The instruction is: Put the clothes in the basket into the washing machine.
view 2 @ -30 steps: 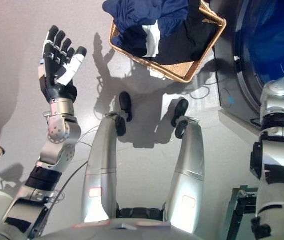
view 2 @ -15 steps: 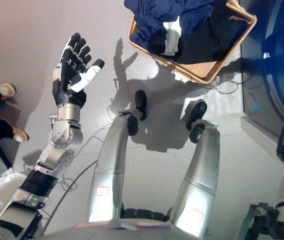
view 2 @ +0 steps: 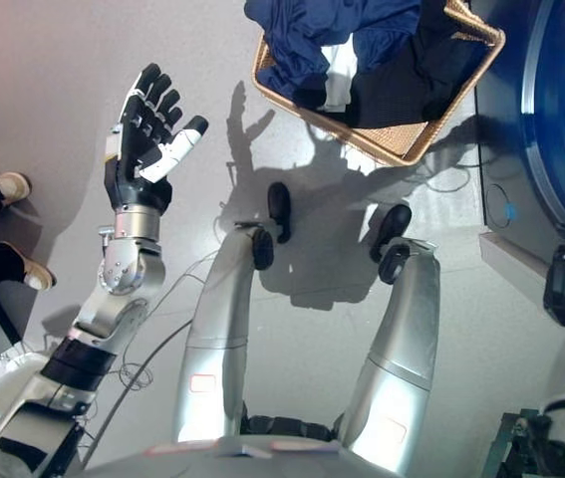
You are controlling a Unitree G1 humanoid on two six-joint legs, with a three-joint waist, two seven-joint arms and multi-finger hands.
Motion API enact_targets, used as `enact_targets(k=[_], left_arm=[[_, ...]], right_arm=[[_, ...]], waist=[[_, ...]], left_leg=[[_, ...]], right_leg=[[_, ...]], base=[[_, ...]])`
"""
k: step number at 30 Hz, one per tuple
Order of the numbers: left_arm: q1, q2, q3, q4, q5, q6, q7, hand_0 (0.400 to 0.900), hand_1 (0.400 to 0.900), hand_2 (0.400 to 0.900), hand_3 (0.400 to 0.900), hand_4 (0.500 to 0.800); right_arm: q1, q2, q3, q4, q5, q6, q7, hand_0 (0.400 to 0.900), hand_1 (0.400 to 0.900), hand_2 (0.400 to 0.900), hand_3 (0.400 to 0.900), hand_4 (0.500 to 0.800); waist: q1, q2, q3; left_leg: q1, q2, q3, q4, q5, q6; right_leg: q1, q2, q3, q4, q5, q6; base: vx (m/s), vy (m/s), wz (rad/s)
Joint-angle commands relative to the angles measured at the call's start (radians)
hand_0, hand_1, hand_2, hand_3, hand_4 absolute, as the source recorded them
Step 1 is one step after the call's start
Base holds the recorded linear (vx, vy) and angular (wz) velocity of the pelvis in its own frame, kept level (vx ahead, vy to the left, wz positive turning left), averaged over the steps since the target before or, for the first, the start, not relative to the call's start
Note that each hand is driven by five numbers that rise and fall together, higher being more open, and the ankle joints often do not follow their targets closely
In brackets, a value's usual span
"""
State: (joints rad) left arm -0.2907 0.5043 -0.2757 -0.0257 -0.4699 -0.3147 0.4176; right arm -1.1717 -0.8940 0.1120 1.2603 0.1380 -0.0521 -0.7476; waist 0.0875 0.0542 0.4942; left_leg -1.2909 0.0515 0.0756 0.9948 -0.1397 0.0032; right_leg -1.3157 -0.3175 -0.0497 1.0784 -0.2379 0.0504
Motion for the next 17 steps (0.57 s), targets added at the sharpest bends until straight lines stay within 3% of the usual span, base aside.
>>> enact_targets(k=[1, 3, 4, 8, 9, 12, 17], left_arm=[[0.076, -0.085, 0.081, -0.061, 0.054, -0.083, 0.048, 0.900, 0.900, 0.900, 0.900, 0.800], [0.077, -0.092, 0.086, -0.053, 0.055, -0.083, 0.056, 0.900, 0.900, 0.900, 0.900, 0.800], [0.071, -0.116, 0.104, -0.031, 0.062, -0.079, 0.069, 0.900, 0.900, 0.900, 0.900, 0.800], [0.071, -0.152, 0.105, 0.038, 0.043, -0.083, 0.064, 0.900, 0.900, 0.900, 0.900, 0.800], [0.074, -0.158, 0.106, 0.056, 0.036, -0.084, 0.057, 0.900, 0.900, 0.900, 0.900, 0.800], [0.092, -0.171, 0.111, 0.112, 0.017, -0.078, 0.033, 0.900, 0.900, 0.900, 0.900, 0.800], [0.137, -0.173, 0.121, 0.145, 0.011, -0.083, -0.022, 0.900, 0.900, 0.900, 0.900, 0.800]], right_arm=[[0.241, 0.126, -0.012, -0.283, -0.072, -0.122, -0.136, 0.900, 0.900, 0.900, 0.900, 0.800], [0.302, 0.168, -0.050, -0.388, -0.101, -0.121, -0.156, 0.900, 0.900, 0.900, 0.900, 0.800], [0.387, 0.250, -0.086, -0.555, -0.149, -0.142, -0.164, 0.900, 0.900, 0.900, 0.900, 0.800], [0.580, 0.399, -0.165, -0.812, -0.199, -0.188, -0.124, 0.900, 0.900, 0.900, 0.900, 0.800], [0.636, 0.432, -0.179, -0.879, -0.215, -0.200, -0.111, 0.900, 0.900, 0.900, 0.900, 0.800], [0.756, 0.512, -0.191, -1.013, -0.208, -0.251, -0.035, 0.900, 0.900, 0.900, 0.900, 0.800], [0.893, 0.550, -0.144, -1.090, -0.168, -0.309, 0.130, 0.900, 0.900, 0.900, 0.900, 0.800]], waist=[[-0.050, 0.013, -0.153], [-0.058, 0.005, -0.150], [-0.080, 0.001, -0.144], [-0.109, -0.024, -0.146], [-0.116, -0.033, -0.144], [-0.129, -0.052, -0.150], [-0.139, -0.070, -0.156]], left_leg=[[-0.043, 0.009, -0.098, 0.036, -0.078, -0.045], [-0.025, 0.012, -0.094, 0.017, -0.074, -0.046], [0.003, 0.015, -0.086, -0.017, -0.072, -0.048], [0.085, 0.017, -0.076, -0.095, -0.064, -0.044], [0.097, 0.016, -0.070, -0.128, -0.021, -0.035], [0.153, 0.020, -0.067, -0.160, -0.022, -0.031], [0.244, 0.023, -0.058, -0.199, -0.024, -0.027]], right_leg=[[-0.051, 0.045, -0.030, -0.031, 0.067, 0.050], [-0.029, 0.047, -0.033, -0.053, 0.072, 0.053], [0.003, 0.051, -0.042, -0.086, 0.076, 0.054], [0.093, 0.061, -0.063, -0.162, 0.080, 0.058], [0.108, 0.062, -0.073, -0.197, 0.120, 0.050], [0.169, 0.068, -0.077, -0.231, 0.121, 0.054], [0.259, 0.066, -0.084, -0.281, 0.127, 0.058]], base=[[-0.03, 0.058, -0.14], [-0.03, 0.048, -0.10], [-0.04, 0.039, -0.09], [-0.05, 0.046, -0.08], [-0.10, 0.048, -0.08], [-0.01, 0.033, -0.07], [0.02, 0.023, -0.05]])
